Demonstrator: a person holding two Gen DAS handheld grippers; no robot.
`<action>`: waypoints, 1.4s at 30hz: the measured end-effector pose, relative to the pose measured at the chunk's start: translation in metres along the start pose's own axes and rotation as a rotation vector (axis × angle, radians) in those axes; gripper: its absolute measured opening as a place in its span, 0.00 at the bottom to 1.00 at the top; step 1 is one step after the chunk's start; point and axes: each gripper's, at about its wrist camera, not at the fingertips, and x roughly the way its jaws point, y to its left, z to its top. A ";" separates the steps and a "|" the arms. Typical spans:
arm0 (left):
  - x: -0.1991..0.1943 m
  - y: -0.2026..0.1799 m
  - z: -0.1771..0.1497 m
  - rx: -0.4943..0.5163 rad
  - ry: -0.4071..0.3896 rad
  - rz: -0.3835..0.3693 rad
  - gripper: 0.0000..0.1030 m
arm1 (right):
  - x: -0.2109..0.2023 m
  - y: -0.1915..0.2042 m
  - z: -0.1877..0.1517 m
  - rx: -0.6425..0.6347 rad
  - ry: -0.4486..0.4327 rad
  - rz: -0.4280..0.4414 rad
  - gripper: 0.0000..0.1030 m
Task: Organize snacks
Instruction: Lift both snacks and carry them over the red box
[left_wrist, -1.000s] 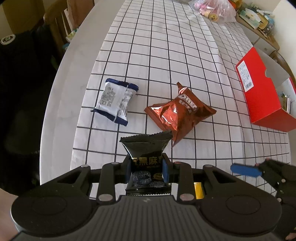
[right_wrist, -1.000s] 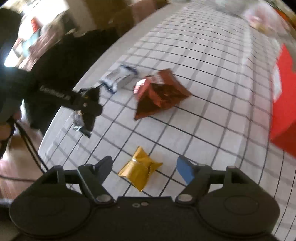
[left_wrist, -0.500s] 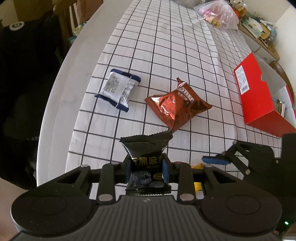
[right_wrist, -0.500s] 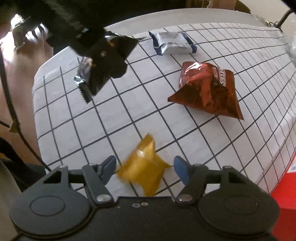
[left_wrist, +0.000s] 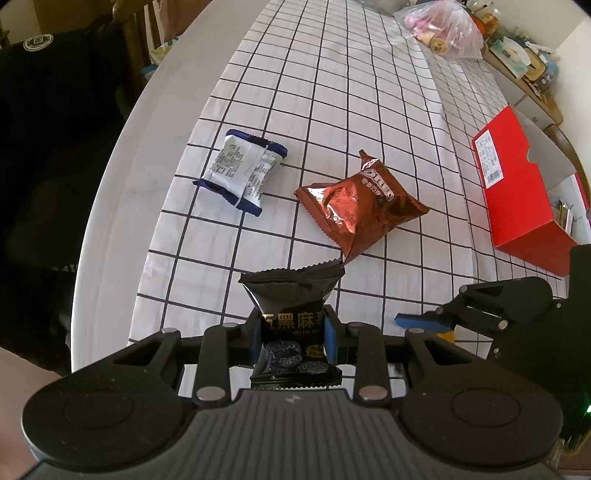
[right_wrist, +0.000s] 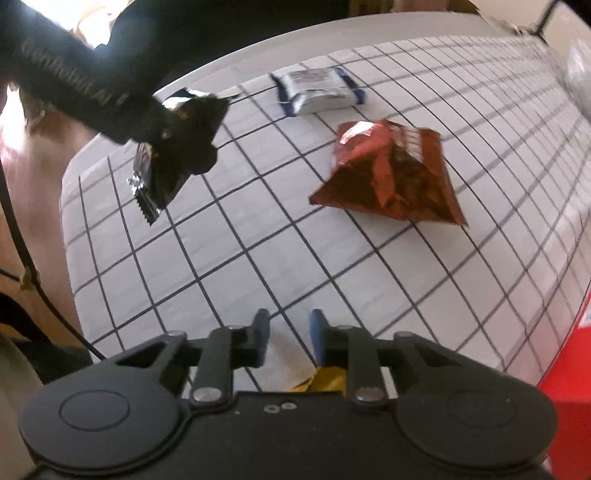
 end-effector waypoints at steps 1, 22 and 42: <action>0.000 -0.001 0.000 0.002 0.000 -0.003 0.30 | -0.004 -0.003 -0.002 0.014 -0.013 -0.006 0.22; 0.003 -0.014 0.002 0.043 0.016 -0.061 0.30 | -0.023 -0.024 -0.043 0.153 -0.006 -0.059 0.66; 0.003 -0.011 -0.001 0.028 0.025 -0.066 0.30 | -0.021 -0.024 -0.045 0.150 -0.027 -0.066 0.35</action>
